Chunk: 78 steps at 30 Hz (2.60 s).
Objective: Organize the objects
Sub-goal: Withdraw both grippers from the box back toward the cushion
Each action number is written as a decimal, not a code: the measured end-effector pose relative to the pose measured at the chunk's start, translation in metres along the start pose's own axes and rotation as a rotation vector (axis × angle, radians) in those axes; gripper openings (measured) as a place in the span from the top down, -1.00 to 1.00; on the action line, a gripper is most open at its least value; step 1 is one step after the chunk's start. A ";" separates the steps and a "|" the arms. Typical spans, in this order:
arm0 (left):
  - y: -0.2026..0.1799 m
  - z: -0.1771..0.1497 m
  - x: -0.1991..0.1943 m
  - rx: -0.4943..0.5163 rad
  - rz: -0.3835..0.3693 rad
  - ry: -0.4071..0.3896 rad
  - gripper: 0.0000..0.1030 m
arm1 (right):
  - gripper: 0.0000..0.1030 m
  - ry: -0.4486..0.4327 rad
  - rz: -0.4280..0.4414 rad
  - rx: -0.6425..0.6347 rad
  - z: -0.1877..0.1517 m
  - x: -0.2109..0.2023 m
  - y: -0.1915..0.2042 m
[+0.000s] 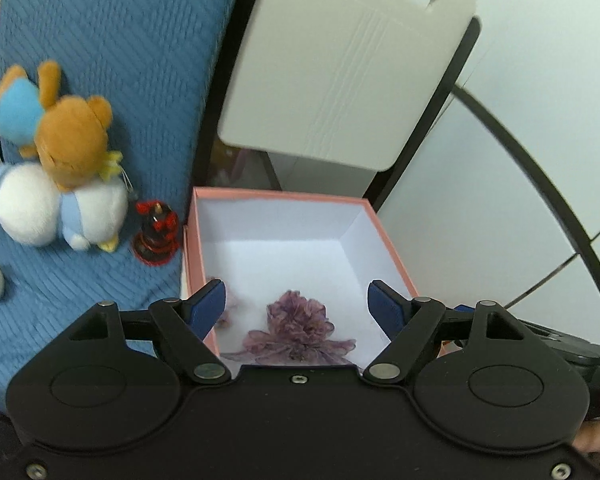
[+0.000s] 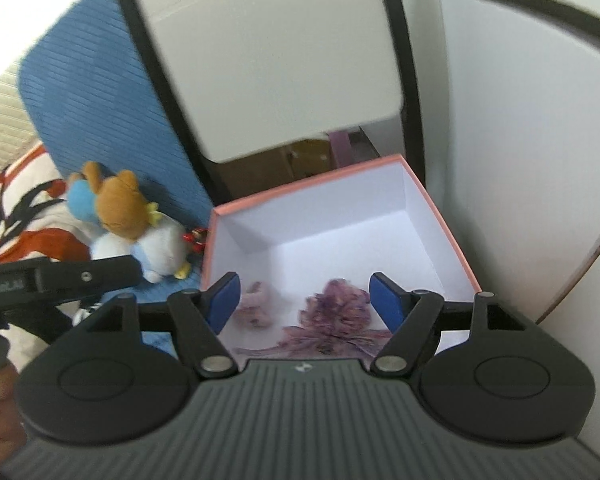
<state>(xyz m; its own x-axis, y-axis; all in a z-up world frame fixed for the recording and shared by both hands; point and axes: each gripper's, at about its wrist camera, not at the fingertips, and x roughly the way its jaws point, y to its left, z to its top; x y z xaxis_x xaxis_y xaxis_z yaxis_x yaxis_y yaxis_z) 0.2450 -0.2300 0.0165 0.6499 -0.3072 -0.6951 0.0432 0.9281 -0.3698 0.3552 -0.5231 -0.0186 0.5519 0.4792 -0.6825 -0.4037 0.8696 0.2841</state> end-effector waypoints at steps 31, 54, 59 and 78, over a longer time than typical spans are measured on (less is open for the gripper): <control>0.105 -0.075 -0.160 -0.040 0.056 -0.197 -0.49 | -0.42 -0.112 0.133 -0.128 -0.075 -0.071 0.122; 0.154 -0.129 -0.143 -0.036 0.125 -0.184 -0.55 | -0.42 -0.078 0.142 -0.118 -0.146 -0.036 0.145; 0.152 -0.139 -0.132 -0.031 0.130 -0.167 -0.56 | -0.42 -0.059 0.134 -0.086 -0.157 -0.030 0.135; 0.177 -0.138 -0.090 -0.096 0.188 -0.143 -0.98 | -0.72 -0.075 0.120 -0.104 -0.165 -0.002 0.129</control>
<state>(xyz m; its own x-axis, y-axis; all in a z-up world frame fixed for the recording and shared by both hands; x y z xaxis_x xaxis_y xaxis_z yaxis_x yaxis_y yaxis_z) 0.0893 -0.0677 -0.0717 0.7407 -0.0918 -0.6655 -0.1568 0.9397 -0.3041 0.1813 -0.4319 -0.0918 0.5469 0.5894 -0.5946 -0.5408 0.7908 0.2865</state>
